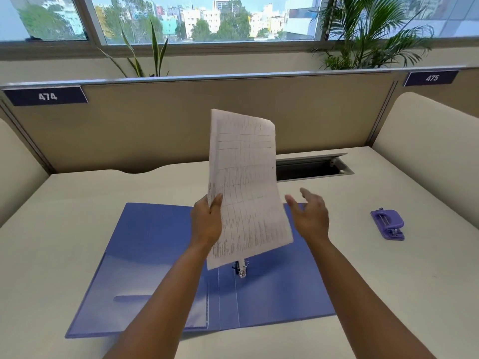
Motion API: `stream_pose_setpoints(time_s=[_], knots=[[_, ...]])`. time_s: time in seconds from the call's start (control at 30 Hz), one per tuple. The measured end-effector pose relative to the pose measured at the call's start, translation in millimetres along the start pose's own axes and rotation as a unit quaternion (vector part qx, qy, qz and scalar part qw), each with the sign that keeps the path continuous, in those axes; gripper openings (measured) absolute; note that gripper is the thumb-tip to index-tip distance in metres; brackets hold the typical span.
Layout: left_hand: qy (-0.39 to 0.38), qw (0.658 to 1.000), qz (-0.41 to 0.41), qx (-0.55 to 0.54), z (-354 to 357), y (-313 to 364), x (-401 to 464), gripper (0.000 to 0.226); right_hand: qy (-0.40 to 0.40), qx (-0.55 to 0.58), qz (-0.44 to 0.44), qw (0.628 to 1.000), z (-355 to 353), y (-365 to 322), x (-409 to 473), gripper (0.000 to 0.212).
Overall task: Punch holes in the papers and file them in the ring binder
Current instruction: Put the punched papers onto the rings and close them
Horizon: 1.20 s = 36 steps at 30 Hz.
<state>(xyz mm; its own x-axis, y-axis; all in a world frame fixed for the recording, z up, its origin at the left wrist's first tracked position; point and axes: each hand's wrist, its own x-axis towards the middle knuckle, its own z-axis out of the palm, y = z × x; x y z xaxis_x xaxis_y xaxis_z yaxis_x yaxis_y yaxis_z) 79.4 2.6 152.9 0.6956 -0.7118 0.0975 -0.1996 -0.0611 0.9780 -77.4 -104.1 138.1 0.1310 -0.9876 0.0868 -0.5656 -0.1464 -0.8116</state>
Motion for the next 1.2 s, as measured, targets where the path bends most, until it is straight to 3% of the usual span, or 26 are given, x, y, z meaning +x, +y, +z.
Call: stream_pose_setpoints(time_s=[0.07,0.13,0.2,0.33,0.4,0.43,0.5,0.57,0.63,0.7,0.77,0.83,0.9,1.0,1.2], knots=[[0.053,0.994,0.062,0.078,9.6,3.6,-2.3,0.026,0.036,0.060,-0.057,0.996,-7.9,-36.9,-7.7,0.055],[0.100,0.979,0.110,0.141,23.6,5.8,-7.6,0.029,-0.043,0.124,-0.080,0.988,-8.4,-73.9,-20.3,0.069],[0.119,0.964,0.130,0.197,36.9,7.8,-14.2,0.030,-0.094,0.084,-0.087,0.988,-0.9,-99.4,-33.6,0.074],[0.130,0.943,0.126,0.278,58.7,13.4,-30.3,0.013,-0.007,-0.012,-0.115,0.993,9.8,-113.0,-43.7,0.037],[0.156,0.934,0.129,0.296,62.2,14.7,-33.9,0.027,0.011,-0.018,-0.104,0.994,4.9,-108.2,-41.4,0.026],[0.133,0.936,0.134,0.298,62.5,15.9,-35.3,0.037,0.009,-0.025,-0.095,0.995,0.0,-104.6,-38.7,0.025],[-0.002,0.952,0.124,0.280,66.0,8.4,-39.6,0.062,0.001,-0.027,-0.083,0.996,-12.2,-98.0,-28.4,0.026],[-0.143,0.941,0.149,0.266,61.5,2.7,-46.2,0.105,-0.010,-0.004,-0.069,0.998,-27.0,-90.9,-11.1,0.031],[-0.191,0.948,0.169,0.192,53.3,-8.6,-42.9,0.118,-0.056,0.070,-0.064,0.994,-45.4,-82.9,5.1,0.030],[-0.153,0.983,0.097,0.041,44.5,-14.0,-33.1,0.104,-0.130,0.179,-0.063,0.973,-64.4,-75.4,14.4,0.021],[-0.051,0.993,-0.045,-0.096,36.6,-16.6,-14.4,0.082,-0.213,0.268,-0.070,0.937,-80.0,-67.0,21.0,0.029],[-0.038,0.968,-0.195,-0.154,26.2,-17.1,5.7,0.060,-0.276,0.313,-0.069,0.906,-89.5,-55.9,27.3,0.054],[-0.118,0.929,-0.284,-0.206,17.2,-19.1,13.4,0.050,-0.317,0.338,-0.052,0.885,-88.6,-41.3,33.4,0.064],[-0.147,0.900,-0.311,-0.269,14.6,-27.5,13.6,0.030,-0.342,0.335,-0.017,0.878,-81.0,-19.1,40.7,0.067],[-0.052,0.918,-0.294,-0.260,23.5,-51.3,17.4,0.019,-0.367,0.260,0.093,0.888,-65.0,19.3,51.7,0.091]])
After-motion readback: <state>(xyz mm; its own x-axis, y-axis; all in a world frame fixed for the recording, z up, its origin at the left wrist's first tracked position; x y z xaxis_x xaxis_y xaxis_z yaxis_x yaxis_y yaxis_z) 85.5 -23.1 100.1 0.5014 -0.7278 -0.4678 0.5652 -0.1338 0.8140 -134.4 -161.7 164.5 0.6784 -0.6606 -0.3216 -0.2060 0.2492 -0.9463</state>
